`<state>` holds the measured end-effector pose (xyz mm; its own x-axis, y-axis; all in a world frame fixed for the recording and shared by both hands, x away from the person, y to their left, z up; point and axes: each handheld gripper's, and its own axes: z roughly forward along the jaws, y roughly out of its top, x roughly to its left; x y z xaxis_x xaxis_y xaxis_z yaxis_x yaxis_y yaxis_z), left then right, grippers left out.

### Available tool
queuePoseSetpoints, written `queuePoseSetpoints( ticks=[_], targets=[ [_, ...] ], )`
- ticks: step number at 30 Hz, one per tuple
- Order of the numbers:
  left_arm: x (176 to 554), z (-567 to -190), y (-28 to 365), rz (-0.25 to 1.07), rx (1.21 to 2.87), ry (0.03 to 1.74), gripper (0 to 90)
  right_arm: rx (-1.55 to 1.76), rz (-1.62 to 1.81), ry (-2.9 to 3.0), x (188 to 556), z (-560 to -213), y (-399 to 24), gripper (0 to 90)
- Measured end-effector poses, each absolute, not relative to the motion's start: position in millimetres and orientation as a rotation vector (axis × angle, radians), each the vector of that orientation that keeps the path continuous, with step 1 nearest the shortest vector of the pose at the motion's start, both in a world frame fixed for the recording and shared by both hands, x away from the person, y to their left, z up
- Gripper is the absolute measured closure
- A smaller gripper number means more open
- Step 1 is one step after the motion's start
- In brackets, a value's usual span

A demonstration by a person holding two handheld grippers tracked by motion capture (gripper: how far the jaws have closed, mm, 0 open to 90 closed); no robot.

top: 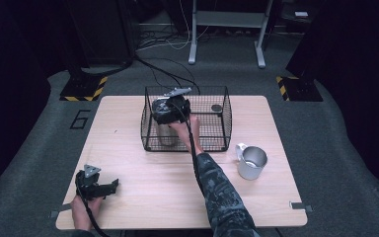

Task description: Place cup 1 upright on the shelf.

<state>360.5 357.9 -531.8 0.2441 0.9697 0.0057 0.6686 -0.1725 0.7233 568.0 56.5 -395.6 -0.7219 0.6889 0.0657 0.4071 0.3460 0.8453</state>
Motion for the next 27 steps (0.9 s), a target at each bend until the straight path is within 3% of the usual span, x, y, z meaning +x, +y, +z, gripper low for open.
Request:
queuePoseSetpoints(
  ticks=[27],
  targets=[
    [360.9,-531.7,358.6,0.656,1.928,1.48,3.4,0.961,1.226,2.43,562.3,-407.2,64.8,0.0]
  ],
)
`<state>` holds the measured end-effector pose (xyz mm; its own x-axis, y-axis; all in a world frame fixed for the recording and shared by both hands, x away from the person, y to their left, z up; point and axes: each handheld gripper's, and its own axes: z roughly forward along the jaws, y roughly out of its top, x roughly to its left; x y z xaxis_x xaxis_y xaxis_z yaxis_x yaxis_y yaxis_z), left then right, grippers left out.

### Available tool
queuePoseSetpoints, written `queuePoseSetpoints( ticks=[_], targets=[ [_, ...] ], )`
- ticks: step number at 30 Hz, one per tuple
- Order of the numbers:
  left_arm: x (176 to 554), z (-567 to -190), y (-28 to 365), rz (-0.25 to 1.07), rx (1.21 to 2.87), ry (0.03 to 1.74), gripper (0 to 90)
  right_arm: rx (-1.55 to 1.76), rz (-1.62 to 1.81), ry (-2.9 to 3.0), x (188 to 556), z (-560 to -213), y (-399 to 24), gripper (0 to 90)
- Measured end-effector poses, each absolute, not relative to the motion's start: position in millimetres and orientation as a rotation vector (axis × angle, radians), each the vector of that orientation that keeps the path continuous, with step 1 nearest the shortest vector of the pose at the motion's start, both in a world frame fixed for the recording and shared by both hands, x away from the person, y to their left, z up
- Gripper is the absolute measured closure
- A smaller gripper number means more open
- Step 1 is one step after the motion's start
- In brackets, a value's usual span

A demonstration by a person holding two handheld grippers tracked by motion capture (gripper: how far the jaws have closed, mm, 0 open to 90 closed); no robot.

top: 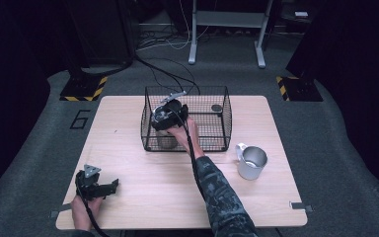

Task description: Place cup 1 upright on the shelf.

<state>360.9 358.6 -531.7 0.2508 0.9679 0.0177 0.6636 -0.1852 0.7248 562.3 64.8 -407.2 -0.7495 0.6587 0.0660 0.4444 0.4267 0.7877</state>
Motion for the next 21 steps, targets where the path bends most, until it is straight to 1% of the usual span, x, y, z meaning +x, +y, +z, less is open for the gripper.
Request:
queuePoseSetpoints(
  ticks=[3,9,21],
  targets=[
    [361.2,-532.5,357.6,0.659,1.906,1.487,3.4,0.961,1.23,2.441,563.6,-408.4,63.1,0.0],
    [360.9,-531.7,358.6,0.655,1.927,1.481,3.4,0.95,1.24,2.442,558.8,-407.0,57.6,0.0],
    [361.2,-532.4,357.5,0.657,1.904,1.488,3.4,0.951,1.266,2.41,541.9,-386.7,33.9,0.0]
  ],
)
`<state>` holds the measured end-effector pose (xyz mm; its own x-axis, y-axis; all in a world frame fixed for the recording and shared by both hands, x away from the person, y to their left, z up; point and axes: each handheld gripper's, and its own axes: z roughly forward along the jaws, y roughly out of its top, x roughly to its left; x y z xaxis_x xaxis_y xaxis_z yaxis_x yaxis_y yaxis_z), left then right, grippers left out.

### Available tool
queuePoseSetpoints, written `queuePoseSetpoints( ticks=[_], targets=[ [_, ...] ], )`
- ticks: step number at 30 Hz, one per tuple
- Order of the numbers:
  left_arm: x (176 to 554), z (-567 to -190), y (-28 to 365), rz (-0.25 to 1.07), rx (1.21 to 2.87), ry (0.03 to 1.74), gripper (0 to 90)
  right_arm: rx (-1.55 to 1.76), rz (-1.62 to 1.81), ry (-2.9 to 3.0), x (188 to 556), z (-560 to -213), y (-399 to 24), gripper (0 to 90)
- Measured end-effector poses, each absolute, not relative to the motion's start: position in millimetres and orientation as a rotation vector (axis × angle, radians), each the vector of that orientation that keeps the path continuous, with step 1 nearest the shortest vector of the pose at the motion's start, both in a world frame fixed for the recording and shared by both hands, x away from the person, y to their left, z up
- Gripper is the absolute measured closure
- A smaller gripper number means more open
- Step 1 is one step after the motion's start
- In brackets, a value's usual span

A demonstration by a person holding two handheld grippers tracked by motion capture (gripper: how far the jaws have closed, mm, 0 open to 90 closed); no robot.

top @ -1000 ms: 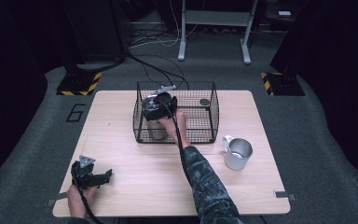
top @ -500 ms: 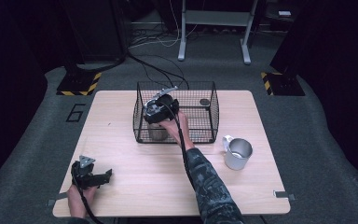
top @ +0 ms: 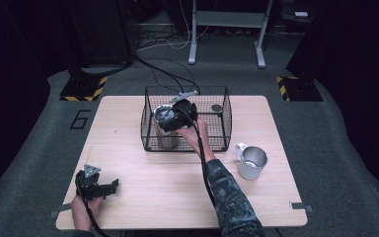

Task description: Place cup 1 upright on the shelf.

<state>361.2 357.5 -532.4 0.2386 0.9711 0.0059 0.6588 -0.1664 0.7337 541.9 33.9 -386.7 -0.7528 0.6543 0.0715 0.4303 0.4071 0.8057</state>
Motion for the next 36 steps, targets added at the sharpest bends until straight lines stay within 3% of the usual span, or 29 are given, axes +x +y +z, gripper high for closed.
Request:
queuePoseSetpoints(
  ticks=[11,36],
  targets=[
    [361.3,-532.4,357.6,0.657,1.903,1.488,3.4,0.953,1.274,2.357,517.6,-380.9,-14.0,0.0],
    [361.4,-531.8,358.4,0.655,1.922,1.484,3.4,1.071,1.257,2.214,423.4,-392.0,-124.3,0.0]
  ],
)
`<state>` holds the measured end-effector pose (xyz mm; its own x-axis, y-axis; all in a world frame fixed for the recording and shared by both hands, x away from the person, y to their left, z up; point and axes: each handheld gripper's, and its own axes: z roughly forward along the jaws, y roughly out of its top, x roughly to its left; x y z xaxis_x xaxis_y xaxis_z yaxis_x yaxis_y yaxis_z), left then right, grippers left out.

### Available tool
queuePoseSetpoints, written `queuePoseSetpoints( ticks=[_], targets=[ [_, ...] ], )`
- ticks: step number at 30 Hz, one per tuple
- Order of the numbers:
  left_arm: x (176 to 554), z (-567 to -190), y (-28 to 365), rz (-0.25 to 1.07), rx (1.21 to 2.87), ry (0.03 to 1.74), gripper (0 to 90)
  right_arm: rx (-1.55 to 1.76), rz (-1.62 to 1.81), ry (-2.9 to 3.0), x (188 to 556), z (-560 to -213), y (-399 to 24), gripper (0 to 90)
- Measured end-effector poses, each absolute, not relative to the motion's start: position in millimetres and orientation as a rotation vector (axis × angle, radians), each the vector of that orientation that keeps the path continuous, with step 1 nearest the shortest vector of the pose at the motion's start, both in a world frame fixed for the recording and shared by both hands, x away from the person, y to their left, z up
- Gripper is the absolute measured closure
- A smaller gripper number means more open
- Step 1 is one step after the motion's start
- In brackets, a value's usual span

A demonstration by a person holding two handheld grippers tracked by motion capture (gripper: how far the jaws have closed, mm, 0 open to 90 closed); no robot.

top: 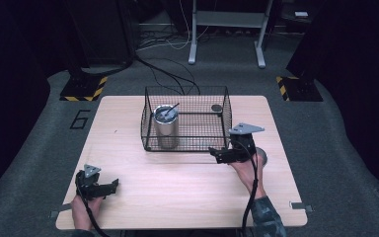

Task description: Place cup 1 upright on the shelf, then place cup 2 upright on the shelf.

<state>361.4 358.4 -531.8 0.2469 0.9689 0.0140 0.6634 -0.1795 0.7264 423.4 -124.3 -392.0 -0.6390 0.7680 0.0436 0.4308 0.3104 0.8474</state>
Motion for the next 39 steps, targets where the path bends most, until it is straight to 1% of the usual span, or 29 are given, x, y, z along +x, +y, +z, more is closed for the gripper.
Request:
queuePoseSetpoints(
  ticks=[13,28,39],
  targets=[
    [361.4,-531.8,358.5,0.655,1.922,1.484,3.4,1.195,1.195,2.135,399.0,-408.6,-173.7,0.0],
    [361.5,-531.4,358.5,0.652,1.925,1.487,3.4,1.323,1.125,2.042,388.8,-422.4,-221.9,0.0],
    [361.6,-531.5,358.4,0.653,1.924,1.488,3.4,1.337,1.085,2.076,397.8,-437.7,-226.2,0.0]
  ],
)
